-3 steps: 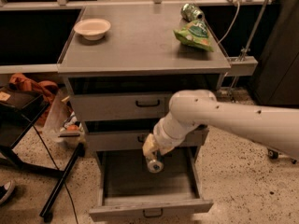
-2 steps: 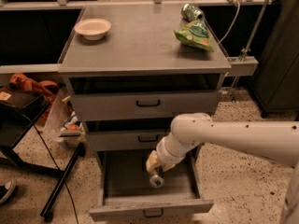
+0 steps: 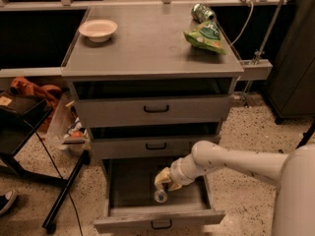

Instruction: Place redbull can into bottom drawer

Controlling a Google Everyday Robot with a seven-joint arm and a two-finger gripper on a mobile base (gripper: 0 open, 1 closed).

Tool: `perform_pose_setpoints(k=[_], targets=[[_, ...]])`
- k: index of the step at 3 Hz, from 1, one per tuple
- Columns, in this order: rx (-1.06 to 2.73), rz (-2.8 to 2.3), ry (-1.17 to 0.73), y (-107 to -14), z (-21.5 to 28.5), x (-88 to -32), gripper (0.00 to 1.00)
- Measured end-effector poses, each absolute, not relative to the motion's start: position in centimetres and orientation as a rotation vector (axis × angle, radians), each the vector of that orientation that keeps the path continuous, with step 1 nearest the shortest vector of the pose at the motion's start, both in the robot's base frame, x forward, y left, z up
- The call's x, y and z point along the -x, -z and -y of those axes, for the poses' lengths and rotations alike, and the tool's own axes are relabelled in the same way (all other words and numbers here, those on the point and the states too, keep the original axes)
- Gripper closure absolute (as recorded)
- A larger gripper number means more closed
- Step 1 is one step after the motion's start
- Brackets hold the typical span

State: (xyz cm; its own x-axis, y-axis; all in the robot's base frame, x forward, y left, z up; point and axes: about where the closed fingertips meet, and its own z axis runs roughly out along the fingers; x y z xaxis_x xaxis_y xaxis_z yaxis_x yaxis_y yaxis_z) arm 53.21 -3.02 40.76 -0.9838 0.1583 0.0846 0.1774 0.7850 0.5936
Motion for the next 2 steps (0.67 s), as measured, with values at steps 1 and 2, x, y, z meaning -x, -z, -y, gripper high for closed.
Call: perform_pose_setpoints(k=[1,2], targets=[[0.320,2.871,0.994,-37.16,2.32,-51.91,1.00],[0.320,2.871,0.994,-37.14,2.31,-51.88,1.00]])
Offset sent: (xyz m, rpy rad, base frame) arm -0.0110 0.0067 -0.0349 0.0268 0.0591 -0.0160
